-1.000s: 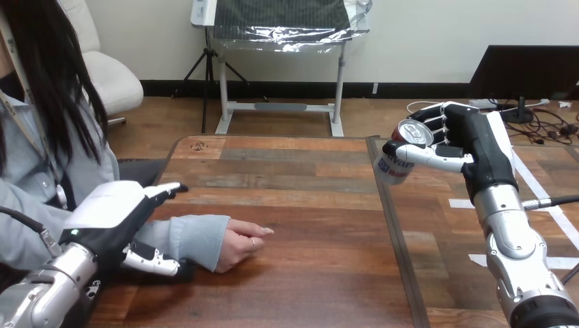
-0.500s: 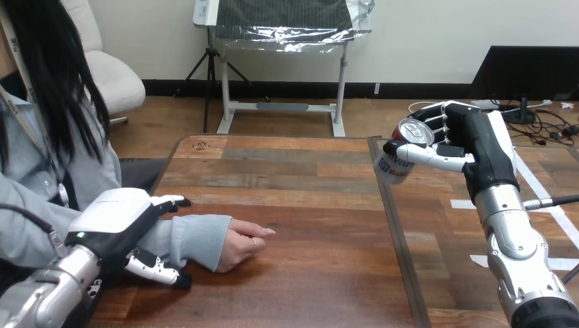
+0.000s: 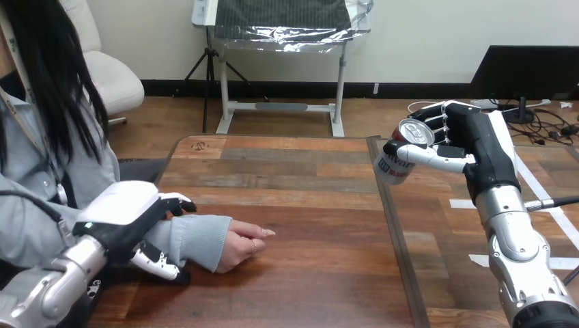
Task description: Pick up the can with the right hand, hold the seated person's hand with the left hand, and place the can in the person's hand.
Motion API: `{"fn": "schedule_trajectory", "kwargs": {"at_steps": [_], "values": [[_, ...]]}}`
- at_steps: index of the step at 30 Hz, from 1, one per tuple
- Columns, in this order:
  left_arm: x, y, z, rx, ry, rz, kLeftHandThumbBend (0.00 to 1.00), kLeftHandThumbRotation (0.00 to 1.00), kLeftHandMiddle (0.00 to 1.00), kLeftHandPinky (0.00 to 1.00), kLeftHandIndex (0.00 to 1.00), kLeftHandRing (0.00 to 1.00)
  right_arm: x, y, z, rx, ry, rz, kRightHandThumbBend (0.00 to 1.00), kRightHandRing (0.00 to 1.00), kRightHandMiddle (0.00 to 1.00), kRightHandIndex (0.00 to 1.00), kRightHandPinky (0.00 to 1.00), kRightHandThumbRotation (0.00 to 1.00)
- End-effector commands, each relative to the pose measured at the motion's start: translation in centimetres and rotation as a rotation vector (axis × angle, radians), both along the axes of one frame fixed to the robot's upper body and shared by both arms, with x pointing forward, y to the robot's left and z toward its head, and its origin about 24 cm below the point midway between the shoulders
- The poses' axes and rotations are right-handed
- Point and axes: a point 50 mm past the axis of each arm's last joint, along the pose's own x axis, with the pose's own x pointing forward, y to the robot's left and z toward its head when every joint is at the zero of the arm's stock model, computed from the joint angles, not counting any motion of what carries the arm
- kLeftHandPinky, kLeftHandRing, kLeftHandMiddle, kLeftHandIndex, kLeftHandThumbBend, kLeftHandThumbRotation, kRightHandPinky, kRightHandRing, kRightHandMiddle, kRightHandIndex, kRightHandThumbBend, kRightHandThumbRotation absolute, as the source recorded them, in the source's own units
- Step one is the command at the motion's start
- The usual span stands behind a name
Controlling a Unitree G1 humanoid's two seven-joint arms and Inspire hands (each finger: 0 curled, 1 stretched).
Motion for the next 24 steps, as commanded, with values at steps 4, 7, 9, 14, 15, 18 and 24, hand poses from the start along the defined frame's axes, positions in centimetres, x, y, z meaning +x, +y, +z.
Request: {"fn": "schedule_trajectory", "kwargs": {"at_steps": [4, 7, 9, 14, 15, 18, 24], "values": [[1.8, -1.1, 1.6, 0.008, -0.05, -0.033, 1.0, 0.19, 0.71, 0.62, 0.73, 0.67, 1.0, 0.7, 3.1, 0.0, -0.117, 0.032, 0.77, 0.43, 0.48, 0.49, 0.4, 0.0], [1.8, -1.3, 1.5, 0.008, -0.056, -0.037, 1.0, 0.18, 0.71, 0.62, 0.73, 0.67, 1.0, 0.8, 3.1, -0.002, -0.118, 0.035, 0.77, 0.43, 0.48, 0.49, 0.4, 0.0], [1.8, -1.4, 1.5, 0.008, -0.064, -0.042, 1.0, 0.17, 0.7, 0.61, 0.72, 0.66, 1.0, 0.8, 3.1, -0.004, -0.119, 0.038, 0.77, 0.43, 0.48, 0.49, 0.4, 0.0], [1.7, -1.7, 1.2, -0.001, -0.077, -0.046, 1.0, 0.13, 0.68, 0.59, 0.69, 0.64, 1.0, 0.8, 3.1, -0.005, -0.117, 0.042, 0.77, 0.43, 0.48, 0.49, 0.4, 0.0], [1.7, -1.8, 1.1, -0.001, -0.079, -0.046, 1.0, 0.13, 0.68, 0.59, 0.69, 0.63, 1.0, 0.8, 3.1, -0.005, -0.116, 0.042, 0.77, 0.43, 0.48, 0.49, 0.4, 0.0], [1.7, -2.0, 1.0, -0.013, -0.08, -0.046, 1.0, 0.09, 0.66, 0.58, 0.67, 0.62, 1.0, 0.8, 3.0, -0.001, -0.112, 0.047, 0.77, 0.43, 0.48, 0.49, 0.4, 0.0], [1.7, -2.2, 0.7, -0.01, -0.076, -0.043, 0.97, 0.05, 0.65, 0.57, 0.64, 0.61, 0.9, 0.9, 2.8, 0.013, -0.106, 0.062, 0.76, 0.43, 0.48, 0.49, 0.39, 0.0]]}}
